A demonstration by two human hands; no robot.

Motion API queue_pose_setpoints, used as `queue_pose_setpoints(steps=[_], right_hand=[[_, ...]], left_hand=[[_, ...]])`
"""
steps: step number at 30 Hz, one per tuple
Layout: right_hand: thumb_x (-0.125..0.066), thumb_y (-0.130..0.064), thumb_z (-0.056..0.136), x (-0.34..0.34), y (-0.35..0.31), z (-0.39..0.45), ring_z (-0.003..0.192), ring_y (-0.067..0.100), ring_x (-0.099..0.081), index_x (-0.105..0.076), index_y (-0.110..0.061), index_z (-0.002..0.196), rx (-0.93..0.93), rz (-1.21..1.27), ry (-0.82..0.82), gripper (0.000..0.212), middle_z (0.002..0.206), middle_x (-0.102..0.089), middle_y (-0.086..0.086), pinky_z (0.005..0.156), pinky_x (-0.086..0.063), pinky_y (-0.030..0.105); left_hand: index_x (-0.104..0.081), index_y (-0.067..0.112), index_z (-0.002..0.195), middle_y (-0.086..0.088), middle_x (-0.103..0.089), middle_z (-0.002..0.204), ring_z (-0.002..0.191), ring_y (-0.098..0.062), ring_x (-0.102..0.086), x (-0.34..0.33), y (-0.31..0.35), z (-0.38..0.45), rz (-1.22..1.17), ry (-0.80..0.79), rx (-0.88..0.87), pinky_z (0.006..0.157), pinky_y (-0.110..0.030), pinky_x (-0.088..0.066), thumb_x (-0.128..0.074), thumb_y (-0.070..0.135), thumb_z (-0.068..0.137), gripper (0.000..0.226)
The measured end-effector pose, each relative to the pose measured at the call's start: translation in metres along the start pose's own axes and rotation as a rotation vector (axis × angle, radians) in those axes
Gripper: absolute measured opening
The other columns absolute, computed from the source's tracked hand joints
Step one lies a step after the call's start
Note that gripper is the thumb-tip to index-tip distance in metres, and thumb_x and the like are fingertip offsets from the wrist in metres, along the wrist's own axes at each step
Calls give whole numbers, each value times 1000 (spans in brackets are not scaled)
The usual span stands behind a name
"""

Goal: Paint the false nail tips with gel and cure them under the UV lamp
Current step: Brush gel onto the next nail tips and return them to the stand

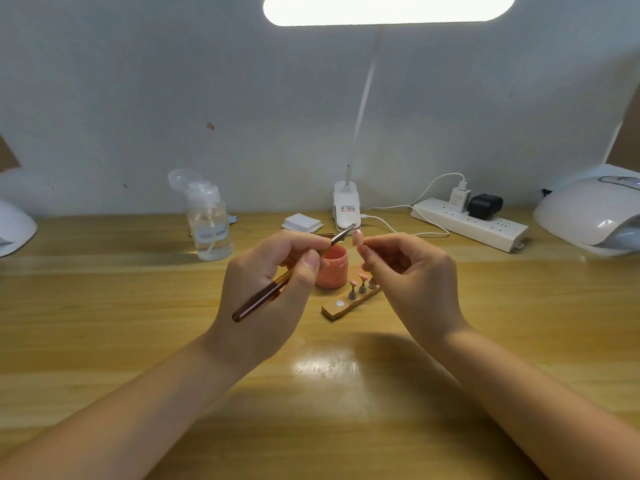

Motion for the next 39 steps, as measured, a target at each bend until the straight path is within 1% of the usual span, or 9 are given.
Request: queue_pose_setpoints(steps=[4,8,13,16,18,24,30,34,39], right_hand=[[-72,-10,84,-1,-1,0,74,18,-70,-73,-11,97,18,-9,-1,13,82,-72,1,67,-58,42],[-73,-11,84,0,-2,1,74,19,-69,-73,-8,97,47,-19,11,13,82,-72,3,66,-58,42],[-72,-10,85,1,-3,1,75,18,-69,-73,-8,98,77,-38,2,14,83,-72,3,66,-58,40],[-73,-13,85,0,-3,1,73,17,-69,-73,-9,97,77,-45,4,13,81,-72,2,65,-58,40],[-73,-10,85,1,-3,2,74,18,-69,-73,-8,97,72,-42,7,13,82,-72,2,66,-58,41],[-72,-12,84,2,-3,2,73,15,-69,-73,-9,97,66,-59,12,13,81,-72,1,67,-58,39],[-73,-12,85,0,-3,2,73,16,-70,-73,-9,96,35,-9,12,11,80,-72,1,66,-58,41],[-70,-16,87,0,-1,2,69,20,-69,-71,-12,93,-8,30,3,8,76,-71,2,63,-56,46],[-69,-16,87,-2,3,2,66,21,-68,-70,-10,92,-65,87,-8,8,74,-70,3,61,-56,47]], left_hand=[[-70,17,101,5,-71,89,88,-13,-67,-3,-1,-2,35,-17,4,76,-27,-54,-50,29,89,27],[-70,19,102,6,-72,89,89,-12,-67,0,-4,-1,24,18,31,77,-21,-52,-54,22,91,20],[-70,18,105,7,-72,91,91,-10,-68,0,-1,-2,32,23,27,78,-21,-52,-49,33,89,30],[-68,19,107,8,-72,91,91,-5,-67,1,1,-2,15,45,11,78,-14,-49,-49,32,90,29],[-69,16,107,5,-72,93,92,-7,-67,-2,2,-2,31,20,0,79,-17,-50,-49,32,90,31],[-70,12,91,8,-68,79,80,-6,-66,-4,5,-5,-40,-15,-27,73,-14,-47,-49,23,85,24],[-68,18,102,11,-71,87,87,-3,-68,-5,4,-3,-23,12,6,75,-10,-47,-53,22,92,18],[-68,17,94,12,-69,76,80,-5,-67,-8,1,-5,-95,-29,43,70,-10,-47,-51,21,89,18],[-67,19,93,11,-69,78,78,-7,-66,-3,-1,-4,-157,13,62,72,-15,-48,-46,27,89,23]])
Point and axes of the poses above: each hand's wrist, its own z-axis towards the middle knuckle, its own x-axis out of the back of the hand, y = z × x, the point moved 7 cm from there along z, towards the middle knuckle
